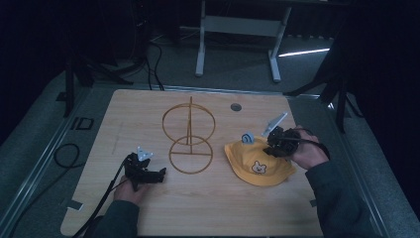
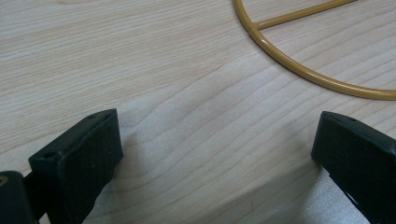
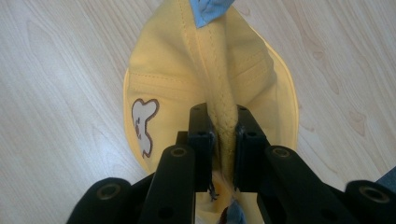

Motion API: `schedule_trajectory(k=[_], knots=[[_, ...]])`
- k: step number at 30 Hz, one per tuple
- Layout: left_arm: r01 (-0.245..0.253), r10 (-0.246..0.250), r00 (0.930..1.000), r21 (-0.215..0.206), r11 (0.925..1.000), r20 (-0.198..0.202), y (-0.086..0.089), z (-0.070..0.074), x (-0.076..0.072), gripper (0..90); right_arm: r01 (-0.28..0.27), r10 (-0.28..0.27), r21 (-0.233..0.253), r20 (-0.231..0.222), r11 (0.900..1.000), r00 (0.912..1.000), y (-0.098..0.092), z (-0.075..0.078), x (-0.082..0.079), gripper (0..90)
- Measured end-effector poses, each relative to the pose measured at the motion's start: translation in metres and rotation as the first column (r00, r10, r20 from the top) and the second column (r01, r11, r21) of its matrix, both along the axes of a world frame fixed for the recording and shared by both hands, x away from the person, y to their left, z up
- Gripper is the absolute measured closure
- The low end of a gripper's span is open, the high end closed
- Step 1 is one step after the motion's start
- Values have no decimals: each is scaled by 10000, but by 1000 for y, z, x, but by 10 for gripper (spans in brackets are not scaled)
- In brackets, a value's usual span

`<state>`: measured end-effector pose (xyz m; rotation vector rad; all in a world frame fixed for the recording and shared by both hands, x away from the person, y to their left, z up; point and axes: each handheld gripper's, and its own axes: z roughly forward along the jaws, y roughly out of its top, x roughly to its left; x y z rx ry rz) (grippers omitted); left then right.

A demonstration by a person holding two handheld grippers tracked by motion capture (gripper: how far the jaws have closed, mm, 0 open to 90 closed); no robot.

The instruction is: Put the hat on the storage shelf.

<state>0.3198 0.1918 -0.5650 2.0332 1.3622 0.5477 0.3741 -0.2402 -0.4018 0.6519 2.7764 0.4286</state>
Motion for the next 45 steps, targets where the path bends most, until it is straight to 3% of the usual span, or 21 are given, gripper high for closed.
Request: schedule_trajectory(k=[10,21,34,45], knots=[[-3,3,10000,-1,10000,-9,0,0,0,19,-148,142,109,476,9998,9988,0,16,-2,808],[6,-6,10000,4,10000,-29,0,0,0,19,-96,74,323,682,9994,9976,-7,32,1,809],[7,-7,10000,5,10000,-30,0,0,0,19,57,-184,981,1292,9952,9915,-19,60,2,809],[2,-2,10000,5,10000,-33,0,0,0,19,120,-377,1538,1655,9880,9855,-26,75,2,808]])
